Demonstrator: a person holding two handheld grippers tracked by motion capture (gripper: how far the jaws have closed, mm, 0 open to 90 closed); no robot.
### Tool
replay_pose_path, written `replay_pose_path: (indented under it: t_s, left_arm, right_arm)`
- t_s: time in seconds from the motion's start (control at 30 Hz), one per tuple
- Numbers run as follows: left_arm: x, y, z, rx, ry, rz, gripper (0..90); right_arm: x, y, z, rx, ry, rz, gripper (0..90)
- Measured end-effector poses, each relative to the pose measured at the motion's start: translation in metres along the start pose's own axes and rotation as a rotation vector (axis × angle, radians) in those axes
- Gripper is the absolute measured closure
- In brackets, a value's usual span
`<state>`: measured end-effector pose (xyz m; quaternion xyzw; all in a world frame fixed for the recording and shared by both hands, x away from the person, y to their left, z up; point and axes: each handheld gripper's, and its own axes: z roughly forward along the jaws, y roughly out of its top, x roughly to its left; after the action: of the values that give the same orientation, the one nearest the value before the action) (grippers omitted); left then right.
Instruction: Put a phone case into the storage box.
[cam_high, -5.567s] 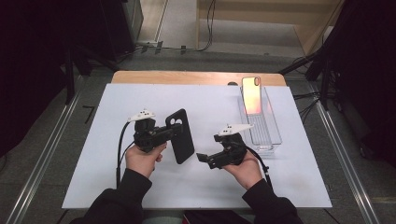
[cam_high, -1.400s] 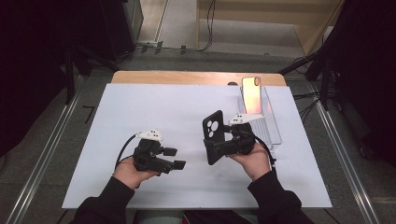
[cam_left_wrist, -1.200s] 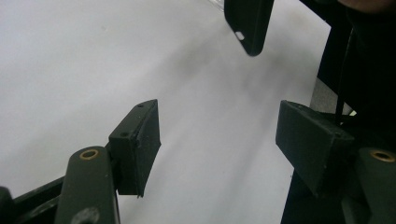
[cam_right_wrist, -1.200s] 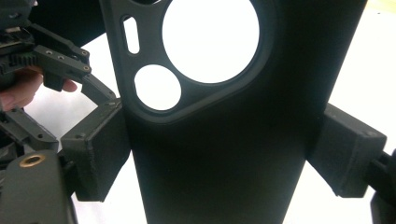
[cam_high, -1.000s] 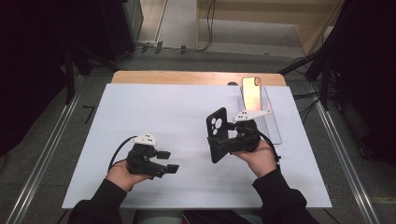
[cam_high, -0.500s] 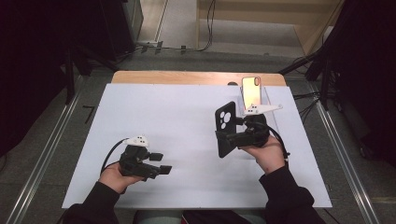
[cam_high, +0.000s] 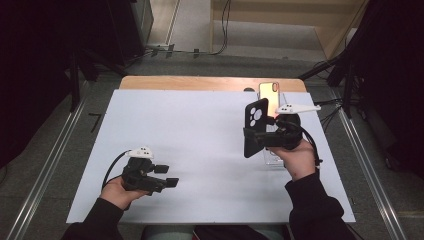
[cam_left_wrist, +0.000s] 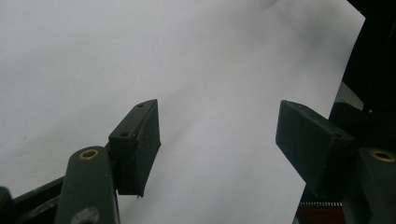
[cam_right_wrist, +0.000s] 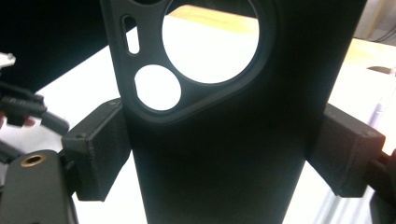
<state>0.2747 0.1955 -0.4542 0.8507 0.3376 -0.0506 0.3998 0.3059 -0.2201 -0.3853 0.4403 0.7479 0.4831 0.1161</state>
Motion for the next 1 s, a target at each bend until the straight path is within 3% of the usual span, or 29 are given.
replay_pose_path:
  t_s: [0.17,0.4,0.53,1.0]
  left_arm:
    - [0.000,-0.003,-0.003,-0.003,0.012,-0.009,30.9]
    - [-0.001,-0.007,-0.005,-0.010,0.015,-0.015,30.9]
    - [-0.001,-0.009,-0.006,-0.018,0.020,-0.025,30.9]
    - [0.000,-0.011,-0.010,-0.033,0.038,-0.038,30.9]
  right_arm:
    - [-0.009,0.004,-0.009,-0.025,-0.073,0.008,12.7]
    - [-0.027,0.008,-0.020,-0.050,-0.118,0.070,12.8]
    - [-0.036,0.009,-0.024,-0.064,-0.158,0.080,12.9]
    - [-0.068,0.007,-0.019,-0.097,-0.272,0.115,12.8]
